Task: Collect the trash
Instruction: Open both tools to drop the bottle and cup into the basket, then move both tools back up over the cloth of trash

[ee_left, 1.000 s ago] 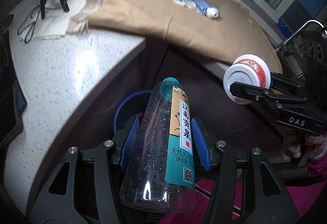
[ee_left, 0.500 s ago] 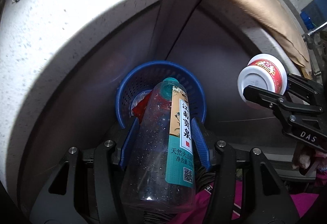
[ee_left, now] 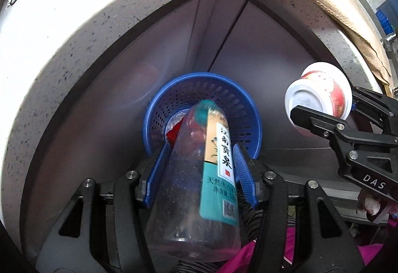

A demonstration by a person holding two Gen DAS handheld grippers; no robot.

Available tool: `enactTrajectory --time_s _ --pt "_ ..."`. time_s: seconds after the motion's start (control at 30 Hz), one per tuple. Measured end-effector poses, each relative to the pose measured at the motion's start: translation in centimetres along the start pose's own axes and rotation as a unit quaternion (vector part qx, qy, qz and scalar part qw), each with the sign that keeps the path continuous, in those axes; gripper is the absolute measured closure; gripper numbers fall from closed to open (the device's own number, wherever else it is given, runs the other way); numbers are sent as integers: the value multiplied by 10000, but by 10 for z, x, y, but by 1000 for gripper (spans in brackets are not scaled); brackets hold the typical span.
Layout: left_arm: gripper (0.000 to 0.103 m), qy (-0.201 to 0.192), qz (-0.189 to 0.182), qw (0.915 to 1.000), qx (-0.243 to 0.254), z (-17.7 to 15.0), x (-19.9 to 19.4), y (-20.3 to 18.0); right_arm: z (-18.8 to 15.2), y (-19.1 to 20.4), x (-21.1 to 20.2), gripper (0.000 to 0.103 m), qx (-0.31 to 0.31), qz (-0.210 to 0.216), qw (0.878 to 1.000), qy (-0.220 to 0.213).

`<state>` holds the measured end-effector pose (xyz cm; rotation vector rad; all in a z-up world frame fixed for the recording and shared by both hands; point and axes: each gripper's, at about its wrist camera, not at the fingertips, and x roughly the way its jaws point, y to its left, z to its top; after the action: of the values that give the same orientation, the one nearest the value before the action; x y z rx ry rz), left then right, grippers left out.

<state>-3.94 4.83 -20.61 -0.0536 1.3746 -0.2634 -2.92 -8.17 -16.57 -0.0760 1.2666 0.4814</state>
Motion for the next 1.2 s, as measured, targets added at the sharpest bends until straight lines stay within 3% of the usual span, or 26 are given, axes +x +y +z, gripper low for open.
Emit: enactTrajectory --time_s 0.07,0.2,0.73,1.2 --pt "48 16 -11 10000 -11 1 0 -1 0 -1 0 60 -11 -12 10000 0" --pt "41 35 67 10000 -10 2 2 0 2 -3 3 43 -17 -117 9999 8" --pt "41 41 176 9998 -37 6 5 2 1 -11 -10 42 78 -119 9998 -119" --pt "41 -175 241 9995 -98 10 -9 -1 3 -13 -38 42 -51 -8 9995 -322"
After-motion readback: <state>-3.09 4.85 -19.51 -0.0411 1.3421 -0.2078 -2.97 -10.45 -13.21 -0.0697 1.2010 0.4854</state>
